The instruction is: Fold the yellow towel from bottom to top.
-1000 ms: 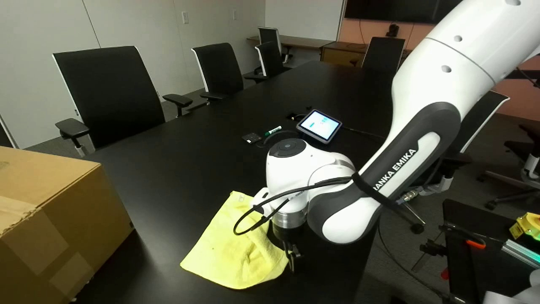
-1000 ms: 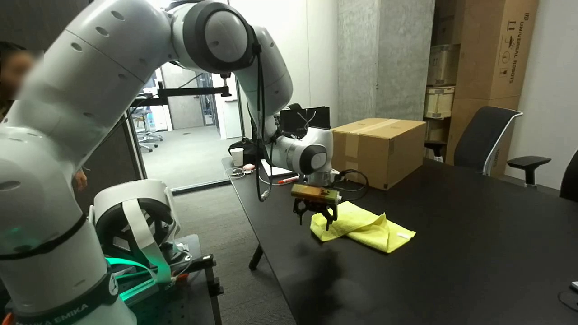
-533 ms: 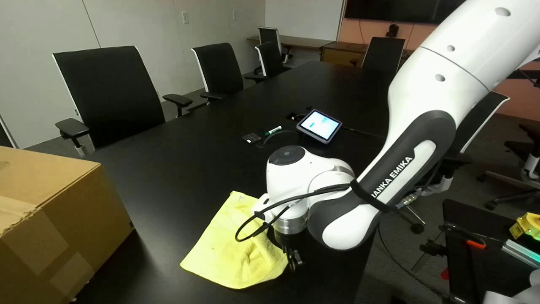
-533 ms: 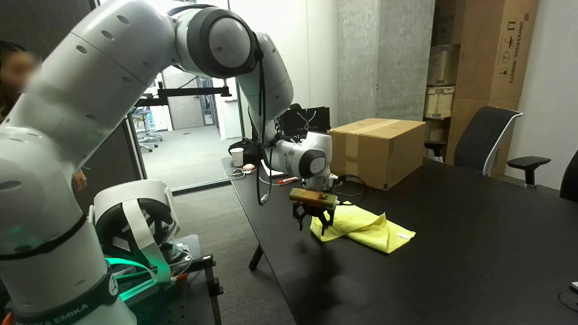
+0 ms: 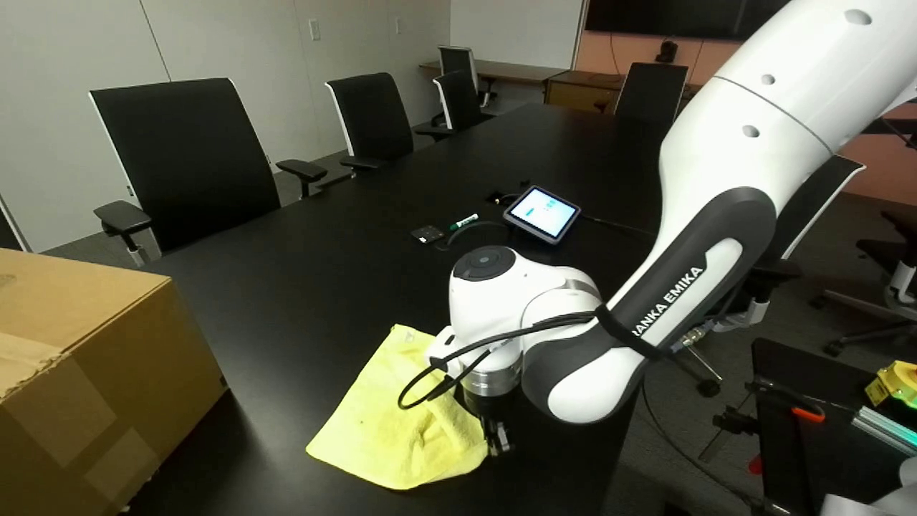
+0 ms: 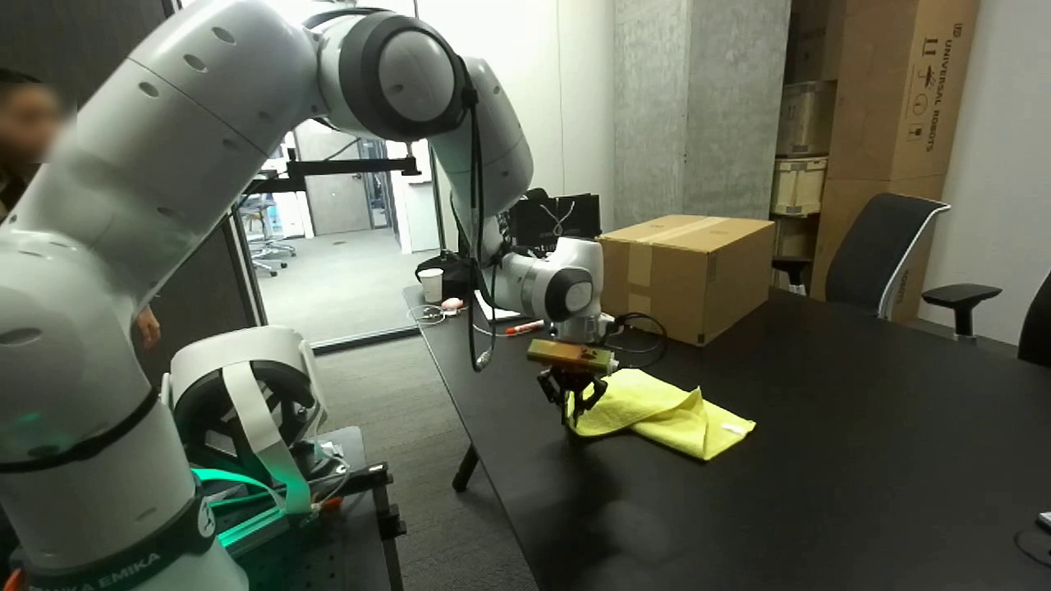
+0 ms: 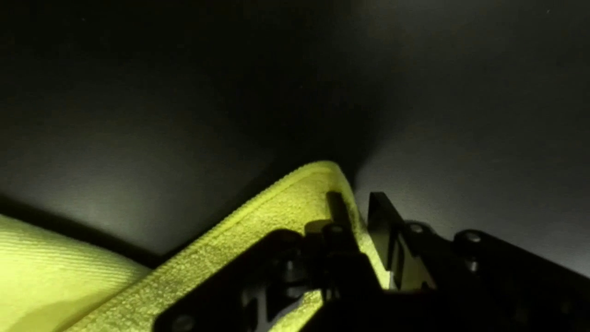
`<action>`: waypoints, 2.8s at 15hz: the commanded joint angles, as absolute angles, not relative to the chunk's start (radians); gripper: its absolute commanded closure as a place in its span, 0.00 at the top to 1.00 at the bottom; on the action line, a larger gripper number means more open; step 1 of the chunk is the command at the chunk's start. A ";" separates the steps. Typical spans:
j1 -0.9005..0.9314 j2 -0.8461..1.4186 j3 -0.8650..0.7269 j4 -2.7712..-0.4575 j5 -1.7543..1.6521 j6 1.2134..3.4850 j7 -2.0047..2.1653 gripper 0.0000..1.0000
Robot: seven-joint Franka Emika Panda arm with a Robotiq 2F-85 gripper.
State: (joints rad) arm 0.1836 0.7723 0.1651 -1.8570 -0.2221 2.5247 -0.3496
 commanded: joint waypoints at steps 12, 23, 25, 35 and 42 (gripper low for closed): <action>0.306 0.690 0.118 -1.742 -0.419 2.218 -0.256 0.03; 0.384 0.908 0.097 -1.293 -0.417 2.179 -0.185 0.04; 0.395 0.947 0.098 -1.203 -0.410 2.152 -0.189 0.04; 0.454 1.206 0.094 -0.763 -0.411 2.016 -0.136 0.04; 0.464 1.305 0.006 -0.602 -0.385 2.001 -0.012 0.33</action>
State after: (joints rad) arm 0.4461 1.2418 0.0748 -0.7269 -0.4175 2.0272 -0.0651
